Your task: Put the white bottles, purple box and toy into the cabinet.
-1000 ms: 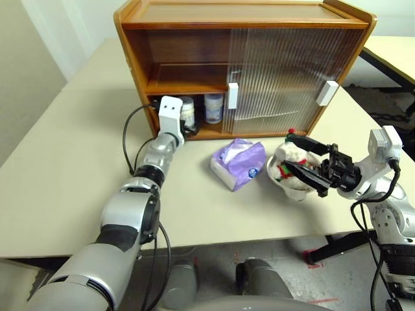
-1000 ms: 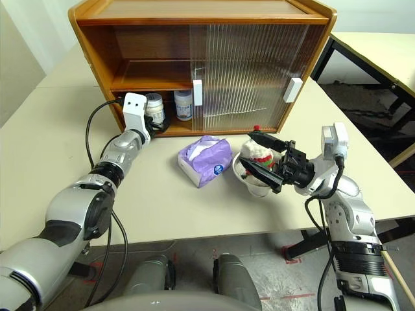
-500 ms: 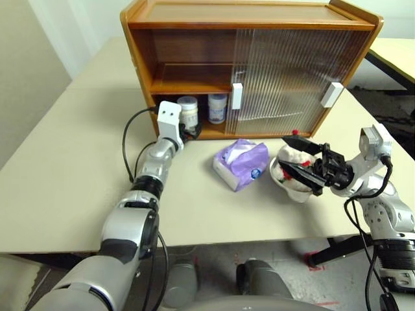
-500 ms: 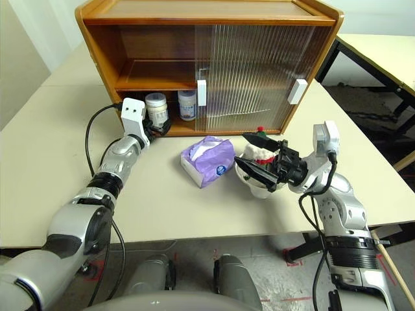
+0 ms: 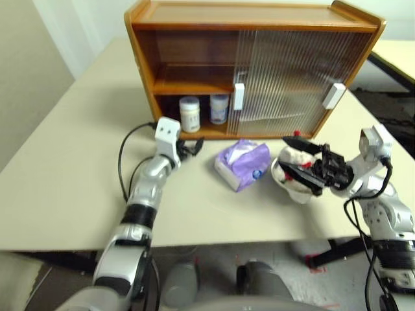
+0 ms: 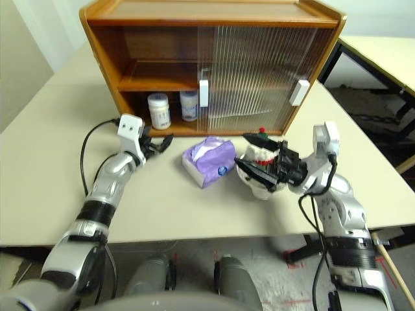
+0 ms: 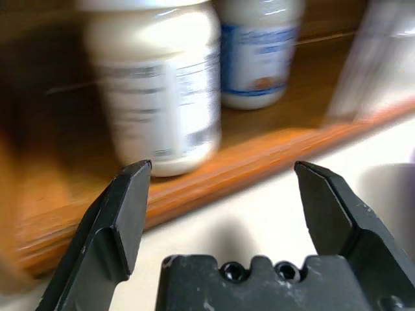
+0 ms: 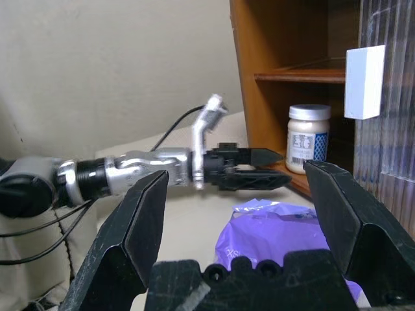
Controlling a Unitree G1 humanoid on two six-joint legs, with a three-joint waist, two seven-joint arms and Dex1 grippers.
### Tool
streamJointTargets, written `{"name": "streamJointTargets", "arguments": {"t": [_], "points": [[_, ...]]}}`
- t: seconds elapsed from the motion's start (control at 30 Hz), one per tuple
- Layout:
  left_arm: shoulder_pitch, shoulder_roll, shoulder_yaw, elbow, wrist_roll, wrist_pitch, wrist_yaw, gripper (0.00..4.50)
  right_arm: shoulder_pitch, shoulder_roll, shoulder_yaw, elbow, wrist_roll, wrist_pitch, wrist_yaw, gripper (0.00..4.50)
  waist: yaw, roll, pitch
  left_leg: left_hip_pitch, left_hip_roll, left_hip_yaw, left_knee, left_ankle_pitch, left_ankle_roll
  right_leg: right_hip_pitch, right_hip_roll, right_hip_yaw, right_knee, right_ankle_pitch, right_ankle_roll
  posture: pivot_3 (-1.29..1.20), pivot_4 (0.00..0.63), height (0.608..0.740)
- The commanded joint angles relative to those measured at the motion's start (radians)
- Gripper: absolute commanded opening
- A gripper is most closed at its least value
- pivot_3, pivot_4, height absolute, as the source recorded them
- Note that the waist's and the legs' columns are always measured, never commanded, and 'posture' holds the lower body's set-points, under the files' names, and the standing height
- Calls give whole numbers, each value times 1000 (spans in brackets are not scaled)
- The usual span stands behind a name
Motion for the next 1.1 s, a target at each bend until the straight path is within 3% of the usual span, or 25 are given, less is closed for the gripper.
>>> {"name": "streamJointTargets", "arguments": {"t": [0.03,0.17,0.3,0.57,0.7,0.8,0.97,1.1], "points": [[96,51,-27,-169,-118,72,-205,4478,12,-2,-12,3,-6,-15,-1,4500,-3,0,0,0,0,0,0,0,0,0,0,0,0,0,0,109,0,740],[174,147,-20,-265,-243,222,-387,4478,13,-3,-12,10,-10,-21,1,4500,-20,2,-1,1,1,0,0,0,0,0,0,0,1,-1,-2,112,0,740],[134,134,42,-308,-397,504,-343,4478,14,6,-1,15,-23,-32,-1,4500,-25,2,-1,2,4,-1,0,1,1,1,0,-1,2,-1,-2,108,0,740],[31,56,13,-244,-395,631,-267,4478,37,16,3,-7,-32,-40,-20,4500,-33,2,-2,3,0,-4,0,2,3,2,0,0,2,-1,-1,77,0,740],[-1,73,-62,-214,-346,720,-266,4478,54,15,-6,-19,-33,-46,-27,4500,-52,3,-2,2,-1,-6,0,2,4,2,0,0,2,-3,0,59,0,740],[-35,83,-102,-176,-323,750,-276,3803,63,15,-7,-27,-33,-49,-34,4500,-58,3,-2,2,-1,-7,0,2,4,2,0,-1,2,-3,0,55,0,740],[-55,91,-128,-140,-313,766,-296,1856,67,17,-3,-32,-33,-53,-44,4500,-73,3,-2,3,-2,-9,0,1,2,3,0,-1,2,-2,-1,50,0,740],[-38,80,-65,-172,-356,767,-278,346,67,18,-2,-33,-34,-59,-48,4500,-79,3,-2,2,-2,-10,0,2,3,3,0,-1,2,-3,-1,53,0,740]]}}
